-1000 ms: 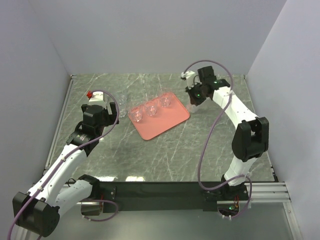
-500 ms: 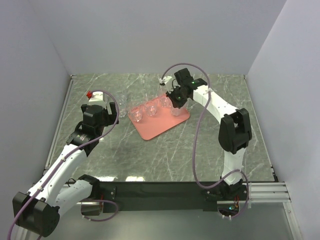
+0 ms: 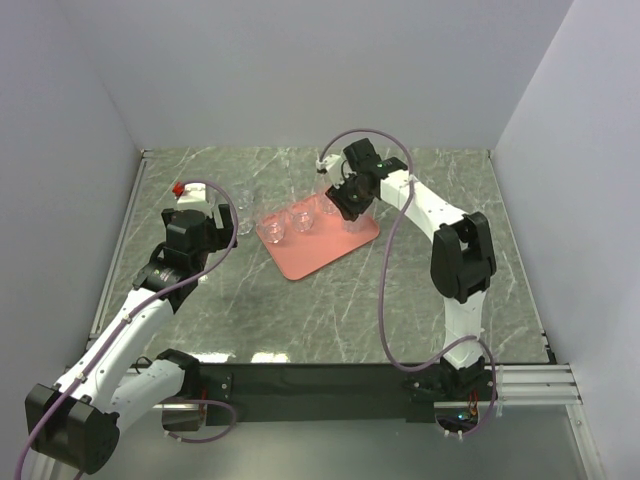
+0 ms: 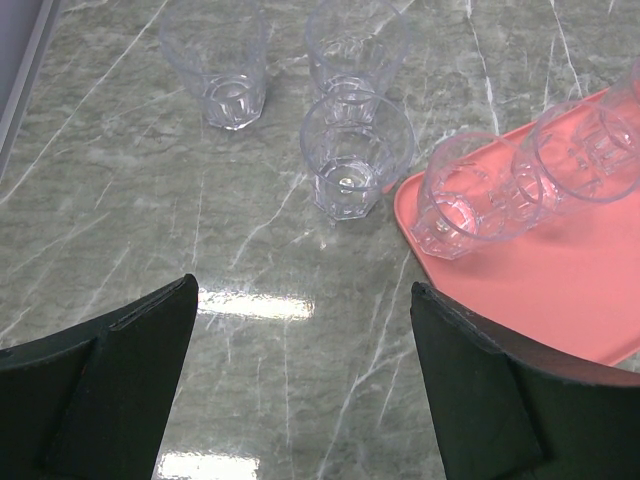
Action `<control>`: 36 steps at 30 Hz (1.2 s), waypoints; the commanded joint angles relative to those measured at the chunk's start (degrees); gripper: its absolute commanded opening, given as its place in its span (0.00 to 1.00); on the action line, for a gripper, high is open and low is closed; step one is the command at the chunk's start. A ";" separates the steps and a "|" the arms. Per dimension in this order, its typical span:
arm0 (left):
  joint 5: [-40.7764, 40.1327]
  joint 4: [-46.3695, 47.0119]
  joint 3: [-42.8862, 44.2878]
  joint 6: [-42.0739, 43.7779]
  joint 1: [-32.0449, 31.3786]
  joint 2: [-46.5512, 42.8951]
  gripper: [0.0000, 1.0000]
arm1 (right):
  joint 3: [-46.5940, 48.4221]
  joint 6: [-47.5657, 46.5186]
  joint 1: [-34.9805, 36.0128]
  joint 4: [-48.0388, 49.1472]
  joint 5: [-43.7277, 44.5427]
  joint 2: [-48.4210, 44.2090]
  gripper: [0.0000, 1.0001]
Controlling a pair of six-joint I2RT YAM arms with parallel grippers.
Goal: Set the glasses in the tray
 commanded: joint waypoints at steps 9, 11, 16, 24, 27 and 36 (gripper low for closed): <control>0.49 2.24 0.22 -0.06 0.26 -0.74 0.97 | -8.93 -0.24 0.31 3.17 0.42 -18.14 0.52; 0.05 2.24 0.04 -0.76 0.35 -1.00 0.99 | -11.66 -0.50 0.04 3.60 -0.81 -21.05 0.52; 3.54 2.51 0.04 -2.17 1.75 -1.45 0.99 | -22.03 -1.47 -1.97 6.50 -2.92 -32.30 0.55; 13.13 2.86 4.08 -7.00 7.19 1.10 0.99 | -33.80 1.60 -12.51 10.19 -12.05 -48.02 0.59; 17.88 2.95 5.66 -9.99 10.26 3.03 0.99 | -39.42 2.40 -16.03 11.86 -15.40 -52.68 0.59; 32.46 5.93 9.79 -20.54 22.38 12.08 0.99 | -52.19 4.59 -21.03 18.20 -16.80 -60.96 0.60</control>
